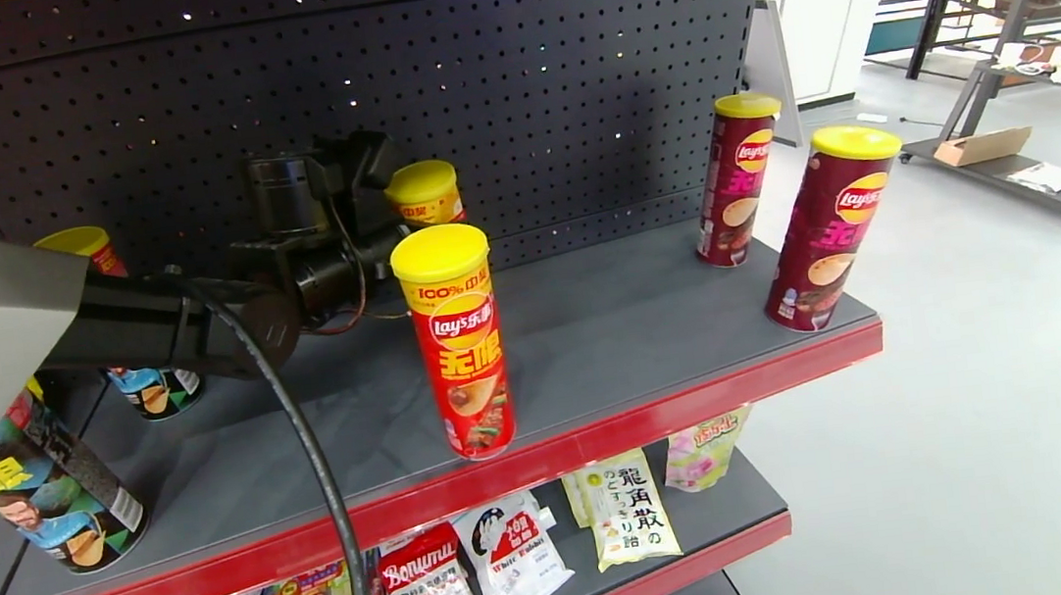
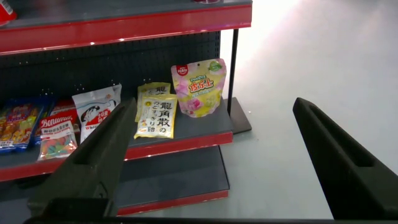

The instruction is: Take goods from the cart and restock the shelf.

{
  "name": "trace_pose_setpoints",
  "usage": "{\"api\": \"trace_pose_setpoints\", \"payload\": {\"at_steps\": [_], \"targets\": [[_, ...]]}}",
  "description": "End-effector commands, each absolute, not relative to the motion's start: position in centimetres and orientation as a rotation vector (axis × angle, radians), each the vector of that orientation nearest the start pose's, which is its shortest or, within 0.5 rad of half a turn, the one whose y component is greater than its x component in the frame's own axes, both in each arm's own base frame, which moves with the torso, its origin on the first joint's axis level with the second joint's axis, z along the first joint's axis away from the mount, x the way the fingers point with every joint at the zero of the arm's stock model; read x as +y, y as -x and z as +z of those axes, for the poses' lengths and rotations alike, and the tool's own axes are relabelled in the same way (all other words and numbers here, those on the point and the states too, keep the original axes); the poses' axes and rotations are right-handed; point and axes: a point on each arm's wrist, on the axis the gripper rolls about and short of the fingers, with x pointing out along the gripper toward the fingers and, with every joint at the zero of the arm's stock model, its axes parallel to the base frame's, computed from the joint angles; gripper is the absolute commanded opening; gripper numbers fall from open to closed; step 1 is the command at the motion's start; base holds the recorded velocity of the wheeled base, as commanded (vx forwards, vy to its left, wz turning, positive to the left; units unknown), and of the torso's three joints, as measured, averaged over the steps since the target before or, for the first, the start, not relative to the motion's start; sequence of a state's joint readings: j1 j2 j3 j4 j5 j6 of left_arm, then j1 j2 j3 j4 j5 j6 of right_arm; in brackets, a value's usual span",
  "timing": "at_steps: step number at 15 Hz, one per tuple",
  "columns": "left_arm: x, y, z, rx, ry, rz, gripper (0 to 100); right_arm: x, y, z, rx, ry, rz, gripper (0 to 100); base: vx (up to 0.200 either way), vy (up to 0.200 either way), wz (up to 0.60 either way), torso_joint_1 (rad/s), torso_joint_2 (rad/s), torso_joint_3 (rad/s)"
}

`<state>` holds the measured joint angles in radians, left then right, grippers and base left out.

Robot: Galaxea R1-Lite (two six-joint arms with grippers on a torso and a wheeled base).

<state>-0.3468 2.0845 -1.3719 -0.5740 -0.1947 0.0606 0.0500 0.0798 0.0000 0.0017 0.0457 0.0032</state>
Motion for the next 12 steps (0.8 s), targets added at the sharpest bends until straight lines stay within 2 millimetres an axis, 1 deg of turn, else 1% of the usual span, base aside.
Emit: {"api": "trace_pose_setpoints", "payload": {"at_steps": [1,11,12], "targets": [[-14.77,-40.01,19.75,0.107,-0.069,-0.540,0,0.02,1.67,7.69,0.083,-0.003,0.096,100,0.000,0.000,0.00,0.000,0.00,0.000],[-14.61,-40.00,19.03,0.140,-0.078,-0.529,0,0.02,1.67,7.69,0.083,-0.003,0.096,100,0.000,0.000,0.00,0.000,0.00,0.000],[-14.62,-40.01,19.08,0.139,-0.076,-0.530,100,0.02,1.67,7.69,0.083,-0.003,0.096,100,0.000,0.000,0.00,0.000,0.00,0.000]]}}
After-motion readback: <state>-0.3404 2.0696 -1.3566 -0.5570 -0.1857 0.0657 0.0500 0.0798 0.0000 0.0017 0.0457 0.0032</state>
